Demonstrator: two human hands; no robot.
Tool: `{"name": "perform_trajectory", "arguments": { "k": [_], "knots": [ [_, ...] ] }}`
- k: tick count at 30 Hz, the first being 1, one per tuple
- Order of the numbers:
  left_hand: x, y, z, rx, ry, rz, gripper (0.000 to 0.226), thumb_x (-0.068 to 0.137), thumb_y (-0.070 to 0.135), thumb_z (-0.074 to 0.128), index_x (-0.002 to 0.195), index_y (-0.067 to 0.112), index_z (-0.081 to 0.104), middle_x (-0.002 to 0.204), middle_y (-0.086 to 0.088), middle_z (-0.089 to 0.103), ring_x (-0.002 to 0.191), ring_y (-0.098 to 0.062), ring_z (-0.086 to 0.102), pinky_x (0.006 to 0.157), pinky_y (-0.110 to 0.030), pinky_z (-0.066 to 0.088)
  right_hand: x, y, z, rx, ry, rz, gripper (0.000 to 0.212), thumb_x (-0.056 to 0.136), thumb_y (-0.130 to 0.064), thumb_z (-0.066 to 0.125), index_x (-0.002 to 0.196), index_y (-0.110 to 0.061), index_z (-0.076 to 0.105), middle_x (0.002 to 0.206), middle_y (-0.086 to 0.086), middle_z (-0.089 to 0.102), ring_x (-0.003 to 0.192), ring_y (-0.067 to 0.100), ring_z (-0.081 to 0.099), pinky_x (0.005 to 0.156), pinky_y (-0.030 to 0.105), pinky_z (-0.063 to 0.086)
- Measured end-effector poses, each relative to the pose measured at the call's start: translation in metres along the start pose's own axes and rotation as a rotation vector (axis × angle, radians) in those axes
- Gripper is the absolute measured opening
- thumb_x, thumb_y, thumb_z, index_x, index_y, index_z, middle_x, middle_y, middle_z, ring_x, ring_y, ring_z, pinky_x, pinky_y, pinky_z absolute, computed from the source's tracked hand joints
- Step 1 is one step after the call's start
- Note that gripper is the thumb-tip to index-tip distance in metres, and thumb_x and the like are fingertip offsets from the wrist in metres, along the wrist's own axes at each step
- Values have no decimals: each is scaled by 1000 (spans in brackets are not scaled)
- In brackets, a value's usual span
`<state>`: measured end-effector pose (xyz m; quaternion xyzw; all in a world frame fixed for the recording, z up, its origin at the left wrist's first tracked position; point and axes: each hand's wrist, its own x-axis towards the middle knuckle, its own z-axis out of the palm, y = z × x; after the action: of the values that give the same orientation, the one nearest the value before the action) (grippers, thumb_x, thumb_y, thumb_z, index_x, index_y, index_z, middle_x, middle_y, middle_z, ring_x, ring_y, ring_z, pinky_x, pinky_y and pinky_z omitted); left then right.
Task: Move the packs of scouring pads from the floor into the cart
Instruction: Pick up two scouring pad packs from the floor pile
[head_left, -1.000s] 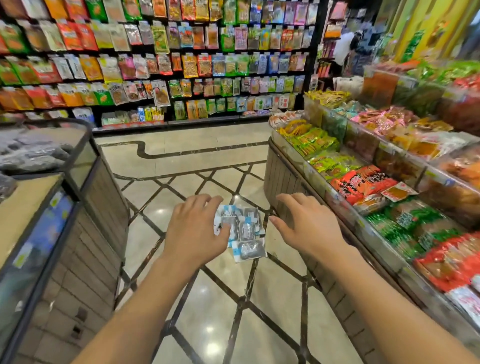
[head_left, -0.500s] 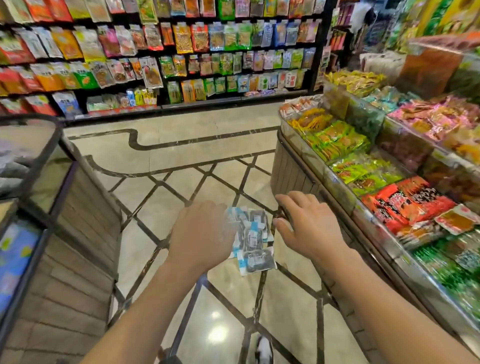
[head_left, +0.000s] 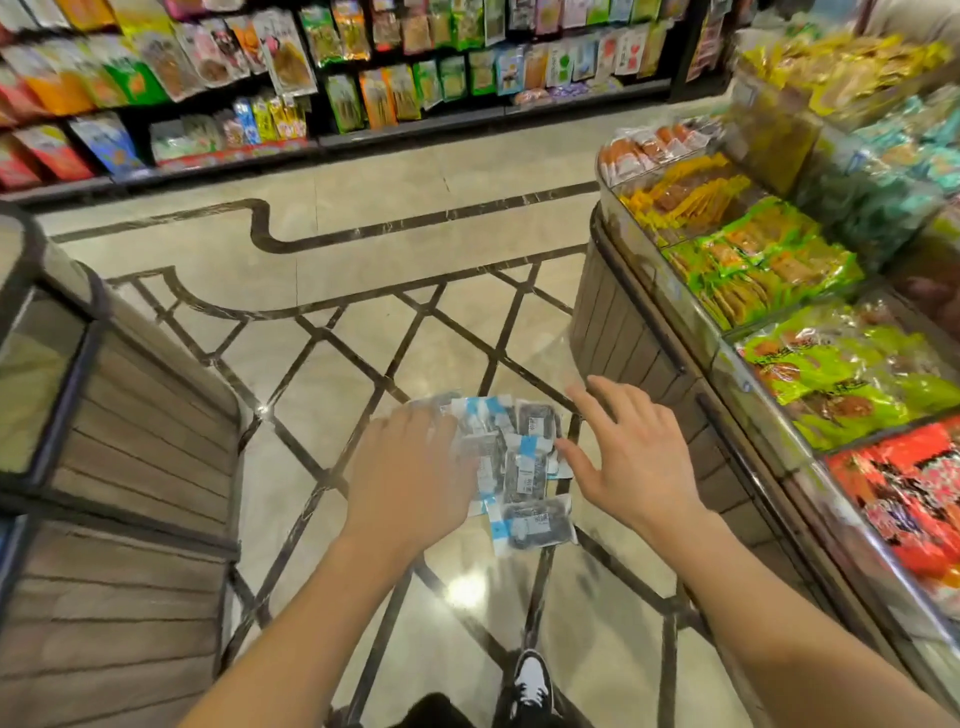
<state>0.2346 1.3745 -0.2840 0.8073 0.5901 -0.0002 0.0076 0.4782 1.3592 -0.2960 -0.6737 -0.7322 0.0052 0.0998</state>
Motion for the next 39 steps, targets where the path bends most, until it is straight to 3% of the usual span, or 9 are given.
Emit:
{"name": "perform_trajectory", "arguments": {
  "k": [5, 9, 16, 19, 21, 26, 29, 34, 39],
  "knots": [
    [55, -19, 31, 49, -71, -32, 60, 90, 51, 45, 123, 7, 68, 109, -19, 70, 103, -41, 63, 88, -51, 48, 51, 13, 35, -29, -87, 16, 56, 95, -52, 51, 141, -20, 55, 137, 9, 59, 121, 32, 58, 86, 46, 52],
    [104, -33, 61, 67, -141, -28, 54, 88, 46, 53, 119, 4, 68, 105, -22, 70, 98, -42, 64, 86, -52, 48, 90, 17, 67, -40, -164, 52, 60, 97, -53, 53, 149, -27, 43, 145, 6, 54, 128, 29, 54, 94, 47, 51],
    [191, -50, 114, 21, -273, 39, 58, 92, 50, 41, 126, 10, 66, 120, -17, 65, 116, -39, 58, 102, -56, 42, 145, 24, 127, -66, -335, 145, 72, 97, -56, 52, 158, -29, 27, 160, 7, 39, 143, 30, 40, 110, 50, 43],
    [225, -55, 155, 136, -370, 85, 62, 100, 53, 26, 147, 17, 46, 145, -12, 49, 135, -33, 43, 114, -51, 27, 162, 26, 174, -69, -403, 161, 72, 95, -52, 59, 157, -25, 33, 155, 11, 45, 138, 35, 47, 104, 53, 48],
    [246, -58, 190, 132, -333, 110, 61, 97, 51, 29, 135, 14, 58, 132, -14, 60, 125, -36, 52, 108, -52, 33, 171, 33, 211, -60, -415, 164, 65, 96, -47, 62, 152, -20, 42, 149, 14, 51, 131, 37, 53, 98, 54, 52],
    [274, -58, 314, 70, -351, 113, 50, 88, 42, 50, 111, 3, 70, 98, -20, 69, 96, -41, 63, 89, -50, 43, 176, 56, 333, -27, -512, 167, 59, 95, -39, 62, 149, -19, 47, 147, 12, 54, 129, 36, 55, 94, 52, 52],
    [283, -46, 396, 75, -462, 106, 55, 86, 47, 45, 115, 6, 70, 103, -17, 70, 101, -39, 62, 91, -48, 42, 165, 75, 422, -3, -616, 149, 59, 98, -43, 55, 151, -21, 41, 150, 10, 49, 132, 34, 50, 99, 51, 49],
    [278, -21, 558, 119, -503, 165, 54, 94, 50, 40, 128, 12, 59, 123, -13, 64, 119, -35, 55, 101, -48, 39, 122, 114, 578, 24, -776, 162, 60, 92, -40, 65, 147, -22, 48, 145, 11, 54, 129, 36, 52, 97, 53, 49],
    [266, -3, 716, 125, -405, 186, 50, 81, 44, 48, 99, 4, 71, 86, -17, 68, 86, -38, 65, 80, -45, 49, 76, 140, 714, 112, -882, 206, 63, 96, -42, 58, 153, -26, 34, 157, 5, 35, 143, 32, 36, 105, 49, 39]
  ]
}}
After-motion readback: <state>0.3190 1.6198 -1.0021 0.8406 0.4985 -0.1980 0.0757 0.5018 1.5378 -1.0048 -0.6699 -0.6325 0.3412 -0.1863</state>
